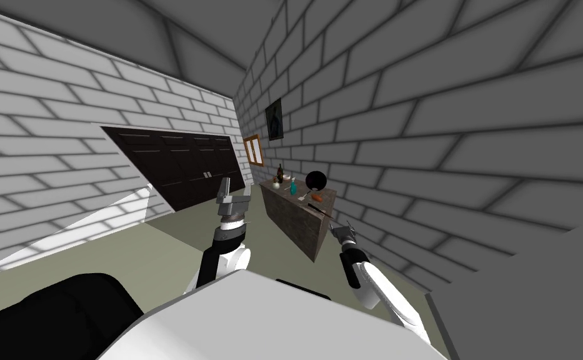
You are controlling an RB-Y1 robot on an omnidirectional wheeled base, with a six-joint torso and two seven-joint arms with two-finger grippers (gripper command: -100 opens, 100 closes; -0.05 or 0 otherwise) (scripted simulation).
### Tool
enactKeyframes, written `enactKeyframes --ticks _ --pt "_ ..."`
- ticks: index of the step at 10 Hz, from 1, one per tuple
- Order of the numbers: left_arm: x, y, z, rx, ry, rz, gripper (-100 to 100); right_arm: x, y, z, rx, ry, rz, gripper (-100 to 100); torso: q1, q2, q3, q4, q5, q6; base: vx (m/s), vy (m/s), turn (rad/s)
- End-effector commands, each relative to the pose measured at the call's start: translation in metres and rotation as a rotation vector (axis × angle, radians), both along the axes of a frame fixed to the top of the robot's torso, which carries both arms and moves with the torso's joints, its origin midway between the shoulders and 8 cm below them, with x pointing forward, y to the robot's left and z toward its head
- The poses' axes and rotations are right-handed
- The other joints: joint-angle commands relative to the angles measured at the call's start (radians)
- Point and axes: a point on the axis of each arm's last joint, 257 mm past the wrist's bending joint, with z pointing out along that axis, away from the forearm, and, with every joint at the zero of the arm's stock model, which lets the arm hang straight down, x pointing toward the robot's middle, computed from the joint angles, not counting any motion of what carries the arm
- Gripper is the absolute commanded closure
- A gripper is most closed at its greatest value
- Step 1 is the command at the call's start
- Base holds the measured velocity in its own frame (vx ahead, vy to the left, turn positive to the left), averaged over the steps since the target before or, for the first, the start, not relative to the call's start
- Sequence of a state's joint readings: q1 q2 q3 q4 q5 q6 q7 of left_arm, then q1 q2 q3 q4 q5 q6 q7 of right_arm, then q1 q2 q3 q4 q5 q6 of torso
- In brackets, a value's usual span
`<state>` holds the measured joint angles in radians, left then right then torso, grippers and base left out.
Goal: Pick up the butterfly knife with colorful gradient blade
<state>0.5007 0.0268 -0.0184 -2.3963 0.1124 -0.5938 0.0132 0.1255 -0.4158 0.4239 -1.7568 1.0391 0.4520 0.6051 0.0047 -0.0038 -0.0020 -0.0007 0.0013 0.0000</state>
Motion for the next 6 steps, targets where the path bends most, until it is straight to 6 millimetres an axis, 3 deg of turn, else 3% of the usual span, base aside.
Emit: enactKeyframes --ticks 1,6 --pt "0.000 0.000 0.000 0.000 0.000 0.000 0 0.002 -0.009 -0.008 -0.053 0.010 -0.027 -100 0.000 0.000 0.000 0.000 0.000 0.000 0.041 0.072 -0.029" --pt "0.000 0.000 0.000 0.000 0.000 0.000 0 0.002 -0.046 -0.037 -0.303 0.052 -0.110 -100 0.000 -0.001 -0.001 0.000 0.000 0.000 0.056 0.075 -0.026"
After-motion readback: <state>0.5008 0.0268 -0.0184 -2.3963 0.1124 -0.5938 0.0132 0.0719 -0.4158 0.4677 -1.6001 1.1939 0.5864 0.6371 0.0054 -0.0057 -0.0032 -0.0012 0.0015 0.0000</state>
